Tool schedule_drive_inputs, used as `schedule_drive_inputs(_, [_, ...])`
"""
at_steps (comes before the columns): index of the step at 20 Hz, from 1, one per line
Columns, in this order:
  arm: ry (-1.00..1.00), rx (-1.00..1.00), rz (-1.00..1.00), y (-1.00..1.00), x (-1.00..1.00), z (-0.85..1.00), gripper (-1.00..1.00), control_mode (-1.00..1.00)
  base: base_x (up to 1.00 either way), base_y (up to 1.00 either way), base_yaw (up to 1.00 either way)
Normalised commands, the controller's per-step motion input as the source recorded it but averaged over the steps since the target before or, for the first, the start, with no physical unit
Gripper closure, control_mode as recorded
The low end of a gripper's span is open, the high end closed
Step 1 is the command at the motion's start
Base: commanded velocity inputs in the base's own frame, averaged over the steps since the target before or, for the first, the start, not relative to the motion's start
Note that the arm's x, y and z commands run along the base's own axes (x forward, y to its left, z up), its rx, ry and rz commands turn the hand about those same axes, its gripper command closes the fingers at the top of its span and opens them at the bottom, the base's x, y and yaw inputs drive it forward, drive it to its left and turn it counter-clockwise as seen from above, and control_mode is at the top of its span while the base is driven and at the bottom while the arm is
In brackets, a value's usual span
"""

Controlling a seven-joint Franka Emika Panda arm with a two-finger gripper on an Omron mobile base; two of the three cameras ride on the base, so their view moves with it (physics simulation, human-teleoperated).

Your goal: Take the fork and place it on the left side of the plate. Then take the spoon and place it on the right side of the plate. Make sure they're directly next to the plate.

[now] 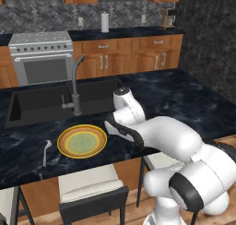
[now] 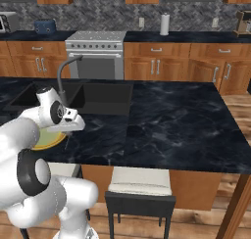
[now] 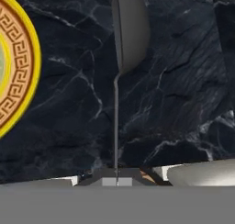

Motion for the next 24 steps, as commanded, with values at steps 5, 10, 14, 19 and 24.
schedule_drive_inputs(5, [0.04, 0.00, 0.00, 0.15, 0.40, -0.27, 1.00, -1.00, 0.00, 0.00, 0.00])
schedule_drive_inputs(10, [0.05, 0.00, 0.00, 0.14, 0.38, -0.30, 1.00, -1.00, 0.00, 0.00, 0.00])
schedule_drive_inputs(14, [0.04, 0.01, 0.00, 0.09, 0.34, -0.30, 1.00, -1.00, 0.00, 0.00, 0.00])
schedule_drive_inputs(19, [0.01, 0.03, 0.00, 0.04, 0.27, -0.29, 1.00, -1.00, 0.00, 0.00, 0.00])
schedule_drive_inputs(24, [0.00, 0.03, 0.00, 0.02, 0.25, -0.27, 1.00, -1.00, 0.00, 0.00, 0.00])
